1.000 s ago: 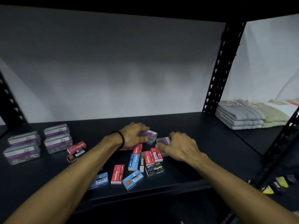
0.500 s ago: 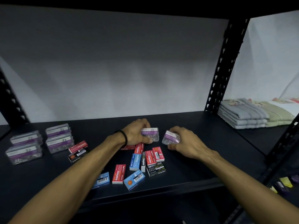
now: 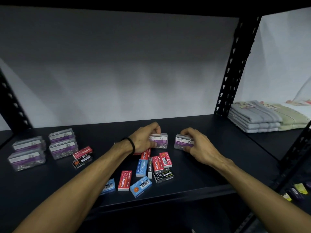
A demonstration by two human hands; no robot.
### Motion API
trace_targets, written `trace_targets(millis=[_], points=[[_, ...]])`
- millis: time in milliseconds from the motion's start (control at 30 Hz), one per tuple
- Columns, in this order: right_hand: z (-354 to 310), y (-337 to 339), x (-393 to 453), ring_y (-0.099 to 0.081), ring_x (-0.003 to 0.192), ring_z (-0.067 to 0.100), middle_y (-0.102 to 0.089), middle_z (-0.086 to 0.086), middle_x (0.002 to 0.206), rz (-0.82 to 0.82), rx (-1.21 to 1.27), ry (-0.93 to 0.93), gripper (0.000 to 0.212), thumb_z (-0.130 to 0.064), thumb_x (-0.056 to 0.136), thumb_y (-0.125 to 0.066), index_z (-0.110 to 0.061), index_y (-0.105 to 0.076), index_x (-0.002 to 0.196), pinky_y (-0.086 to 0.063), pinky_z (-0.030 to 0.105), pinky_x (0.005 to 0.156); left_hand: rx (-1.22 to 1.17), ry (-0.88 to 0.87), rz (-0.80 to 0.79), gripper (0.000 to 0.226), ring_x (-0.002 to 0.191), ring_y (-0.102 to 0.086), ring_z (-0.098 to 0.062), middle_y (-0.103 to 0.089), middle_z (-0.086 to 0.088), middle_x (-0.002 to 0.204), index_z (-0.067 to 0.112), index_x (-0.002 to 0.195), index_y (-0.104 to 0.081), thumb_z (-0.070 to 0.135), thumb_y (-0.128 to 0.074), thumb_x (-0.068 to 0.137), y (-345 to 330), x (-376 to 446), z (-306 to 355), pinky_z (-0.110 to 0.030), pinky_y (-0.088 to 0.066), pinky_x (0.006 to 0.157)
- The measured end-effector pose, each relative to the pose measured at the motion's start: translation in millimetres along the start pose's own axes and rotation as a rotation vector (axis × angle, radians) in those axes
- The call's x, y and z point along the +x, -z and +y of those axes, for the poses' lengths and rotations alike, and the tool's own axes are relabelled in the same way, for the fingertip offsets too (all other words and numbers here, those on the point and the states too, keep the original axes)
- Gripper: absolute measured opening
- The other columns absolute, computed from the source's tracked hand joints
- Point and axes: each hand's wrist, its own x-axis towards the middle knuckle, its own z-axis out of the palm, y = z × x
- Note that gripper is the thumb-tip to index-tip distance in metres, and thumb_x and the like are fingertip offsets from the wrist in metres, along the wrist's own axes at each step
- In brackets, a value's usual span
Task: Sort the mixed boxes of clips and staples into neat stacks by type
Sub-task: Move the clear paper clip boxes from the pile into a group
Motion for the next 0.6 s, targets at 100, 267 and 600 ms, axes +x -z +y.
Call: trace_targets(millis=[100, 267, 600], points=[[3.1, -0.4, 1.3, -0.059, 0.097, 0.009, -0.057, -0.002, 0.113, 0.008, 0.016, -0.001, 0.04, -0.013, 0.084, -0.075, -0.027, -0.057, 0.117, -0.049, 0.021, 0.081, -0.042, 0.001, 0.01, 0.032, 0.091, -0.064, -0.006, -0.065, 0.01, 0.098, 0.025, 0.102, -0.051, 0.011, -0.073, 0.082, -0.4, -0.5, -1.2, -0.024, -0.053, 0.074], [8.6, 1.4, 5.2, -0.06, 0.098, 0.006, -0.059, -0.005, 0.114, -0.013, 0.054, -0.009, 0.04, -0.008, 0.085, -0.072, -0.034, -0.058, 0.111, -0.053, 0.023, 0.081, -0.112, 0.007, 0.024, 0.032, 0.093, -0.066, -0.01, -0.067, 0.006, 0.099, 0.028, 0.103, -0.056, 0.009, -0.072, 0.082, 2.1, -0.9, -3.5, -0.032, -0.057, 0.08], [-13.0, -0.1, 18.9, -0.062, 0.1, 0.003, -0.063, -0.007, 0.117, -0.042, 0.085, 0.039, 0.044, -0.007, 0.085, -0.072, -0.035, -0.057, 0.115, -0.05, 0.016, 0.082, -0.213, -0.025, 0.093, 0.032, 0.094, -0.067, -0.012, -0.068, 0.002, 0.104, 0.028, 0.103, -0.059, 0.007, -0.072, 0.082, 28.0, -23.2, -10.5, -0.032, -0.058, 0.081]])
